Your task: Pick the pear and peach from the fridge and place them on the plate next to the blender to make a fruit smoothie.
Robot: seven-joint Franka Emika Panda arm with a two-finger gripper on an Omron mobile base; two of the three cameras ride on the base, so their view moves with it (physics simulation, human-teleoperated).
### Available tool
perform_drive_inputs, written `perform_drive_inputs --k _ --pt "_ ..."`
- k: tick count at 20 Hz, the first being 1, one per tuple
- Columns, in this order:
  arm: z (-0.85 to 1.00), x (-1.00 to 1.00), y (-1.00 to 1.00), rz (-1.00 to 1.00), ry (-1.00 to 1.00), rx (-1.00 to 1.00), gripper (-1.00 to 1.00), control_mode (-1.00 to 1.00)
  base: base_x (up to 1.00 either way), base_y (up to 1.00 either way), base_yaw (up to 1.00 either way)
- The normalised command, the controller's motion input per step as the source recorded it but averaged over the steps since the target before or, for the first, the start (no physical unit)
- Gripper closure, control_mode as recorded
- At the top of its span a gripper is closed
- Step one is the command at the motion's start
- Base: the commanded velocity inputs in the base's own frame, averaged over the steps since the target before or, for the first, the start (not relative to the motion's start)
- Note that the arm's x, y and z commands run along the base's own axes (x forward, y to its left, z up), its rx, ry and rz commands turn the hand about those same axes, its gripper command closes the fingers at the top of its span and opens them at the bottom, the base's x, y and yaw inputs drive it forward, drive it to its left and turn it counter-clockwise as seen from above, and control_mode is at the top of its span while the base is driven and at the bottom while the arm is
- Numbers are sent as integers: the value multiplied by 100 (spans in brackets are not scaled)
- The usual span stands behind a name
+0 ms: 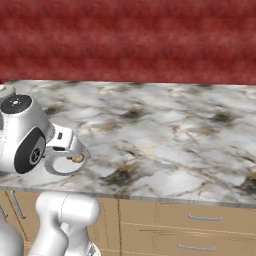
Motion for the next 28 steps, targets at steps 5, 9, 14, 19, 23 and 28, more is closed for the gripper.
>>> perform_drive_inputs --k 5,9,14,19,23,28 --pt "0 -1 0 0 -2 0 -100 100 -7 0 0" --pt "0 0 0 0 0 0 -100 100 -17 18 -28" --pt "0 0 0 0 0 0 -100 100 -3 23 -64" --pt "0 0 0 0 0 0 -100 100 -43 19 -89" --pt "0 0 0 0 0 0 -100 100 -35 16 -94" --pt "0 0 0 0 0 0 -100 100 -35 18 -93"
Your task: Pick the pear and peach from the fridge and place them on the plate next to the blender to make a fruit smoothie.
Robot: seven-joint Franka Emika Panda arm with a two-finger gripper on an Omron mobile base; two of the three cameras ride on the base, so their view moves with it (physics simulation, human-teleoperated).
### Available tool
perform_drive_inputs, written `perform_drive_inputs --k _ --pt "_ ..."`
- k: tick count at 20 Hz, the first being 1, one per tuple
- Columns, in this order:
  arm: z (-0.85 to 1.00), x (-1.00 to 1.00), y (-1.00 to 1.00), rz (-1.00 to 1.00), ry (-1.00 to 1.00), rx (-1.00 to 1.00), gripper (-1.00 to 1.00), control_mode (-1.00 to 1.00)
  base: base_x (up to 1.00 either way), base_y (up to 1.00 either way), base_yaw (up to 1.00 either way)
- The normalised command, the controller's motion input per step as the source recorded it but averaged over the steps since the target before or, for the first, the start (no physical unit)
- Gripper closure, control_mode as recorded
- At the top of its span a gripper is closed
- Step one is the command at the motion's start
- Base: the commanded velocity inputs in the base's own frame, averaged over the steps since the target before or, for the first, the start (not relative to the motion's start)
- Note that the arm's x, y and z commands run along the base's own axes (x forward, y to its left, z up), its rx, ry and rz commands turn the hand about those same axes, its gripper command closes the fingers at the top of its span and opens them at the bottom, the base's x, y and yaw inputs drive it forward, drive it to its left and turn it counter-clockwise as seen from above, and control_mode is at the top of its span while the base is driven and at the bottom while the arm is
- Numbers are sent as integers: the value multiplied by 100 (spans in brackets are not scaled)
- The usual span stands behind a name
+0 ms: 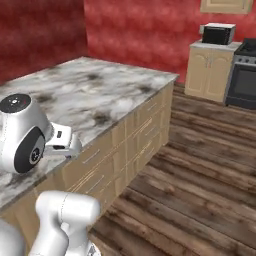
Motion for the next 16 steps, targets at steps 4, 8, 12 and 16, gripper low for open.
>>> perform_drive_inputs --k 4,8,12,16 --pt "0 0 0 0 0 0 -100 100 -42 25 -90" --pt "0 0 0 0 0 0 -100 100 -45 27 -89" --pt "0 0 0 0 0 0 -100 100 -38 29 -88" --pt "0 0 0 0 0 0 -100 100 -35 34 -84"
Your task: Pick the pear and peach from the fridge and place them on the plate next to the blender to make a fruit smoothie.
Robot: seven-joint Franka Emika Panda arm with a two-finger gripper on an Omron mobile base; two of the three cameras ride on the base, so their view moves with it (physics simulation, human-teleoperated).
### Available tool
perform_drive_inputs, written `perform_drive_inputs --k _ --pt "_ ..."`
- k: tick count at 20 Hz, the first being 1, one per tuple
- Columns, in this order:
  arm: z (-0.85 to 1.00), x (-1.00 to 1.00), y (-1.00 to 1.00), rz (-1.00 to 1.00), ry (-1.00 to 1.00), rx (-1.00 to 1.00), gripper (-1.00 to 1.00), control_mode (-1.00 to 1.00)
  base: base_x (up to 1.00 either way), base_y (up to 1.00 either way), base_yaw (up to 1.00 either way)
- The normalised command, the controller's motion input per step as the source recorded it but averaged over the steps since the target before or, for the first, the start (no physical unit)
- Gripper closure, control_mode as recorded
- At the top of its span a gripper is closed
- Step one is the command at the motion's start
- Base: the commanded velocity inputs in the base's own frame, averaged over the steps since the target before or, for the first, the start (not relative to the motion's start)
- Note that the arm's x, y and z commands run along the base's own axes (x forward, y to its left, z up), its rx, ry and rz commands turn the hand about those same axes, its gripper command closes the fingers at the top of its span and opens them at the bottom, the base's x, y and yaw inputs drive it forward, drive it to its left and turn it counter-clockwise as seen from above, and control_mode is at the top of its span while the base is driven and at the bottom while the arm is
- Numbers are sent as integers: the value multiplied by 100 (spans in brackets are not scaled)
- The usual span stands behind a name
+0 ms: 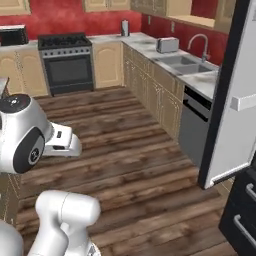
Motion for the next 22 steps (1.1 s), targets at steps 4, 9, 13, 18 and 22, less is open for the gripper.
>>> perform_drive_inputs --k 4,9,13,18,22 --pt "0 0 0 0 0 0 -100 100 -32 25 -79" --pt "0 0 0 0 0 0 -100 100 -6 7 -78" --pt "0 0 0 0 0 0 -100 100 3 -23 -78" --pt "0 0 0 0 0 0 -100 100 72 13 -62" --pt "0 0 0 0 0 0 -100 100 100 48 -49"
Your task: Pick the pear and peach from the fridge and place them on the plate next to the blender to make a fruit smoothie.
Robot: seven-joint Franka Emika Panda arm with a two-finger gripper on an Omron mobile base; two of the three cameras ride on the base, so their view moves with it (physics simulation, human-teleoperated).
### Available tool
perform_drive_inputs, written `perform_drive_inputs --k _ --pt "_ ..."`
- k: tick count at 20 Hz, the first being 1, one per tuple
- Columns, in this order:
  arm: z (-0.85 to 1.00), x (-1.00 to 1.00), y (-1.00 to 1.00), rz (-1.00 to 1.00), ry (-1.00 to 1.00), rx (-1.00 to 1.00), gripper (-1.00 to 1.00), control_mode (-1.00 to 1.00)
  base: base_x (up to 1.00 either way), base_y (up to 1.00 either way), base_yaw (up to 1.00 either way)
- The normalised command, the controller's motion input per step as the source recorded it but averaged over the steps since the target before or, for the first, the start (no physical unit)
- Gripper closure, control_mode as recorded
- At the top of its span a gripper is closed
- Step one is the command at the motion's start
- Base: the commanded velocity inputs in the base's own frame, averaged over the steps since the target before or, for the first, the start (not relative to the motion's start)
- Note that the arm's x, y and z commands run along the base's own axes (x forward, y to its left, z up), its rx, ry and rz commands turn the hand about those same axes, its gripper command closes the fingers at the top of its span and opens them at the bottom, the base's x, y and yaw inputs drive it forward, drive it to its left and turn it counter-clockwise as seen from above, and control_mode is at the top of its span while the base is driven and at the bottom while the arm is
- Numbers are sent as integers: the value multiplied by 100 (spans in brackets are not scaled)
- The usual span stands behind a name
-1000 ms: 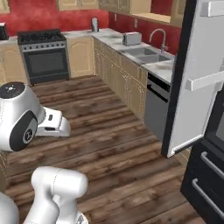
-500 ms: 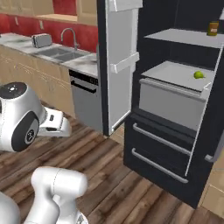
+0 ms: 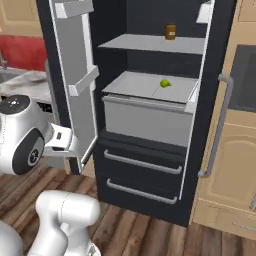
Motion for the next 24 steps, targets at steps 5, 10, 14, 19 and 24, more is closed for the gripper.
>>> perform_drive_inputs --k 5,10,14,19,24 --pt "0 0 0 0 0 0 -100 100 60 38 -66" --pt "0 0 0 0 0 0 -100 100 63 20 -59" --pt "0 0 0 0 0 0 -100 100 66 7 -23" --pt "0 0 0 0 0 0 -100 100 46 1 -2" --pt "0 0 0 0 0 0 -100 100 61 0 1"
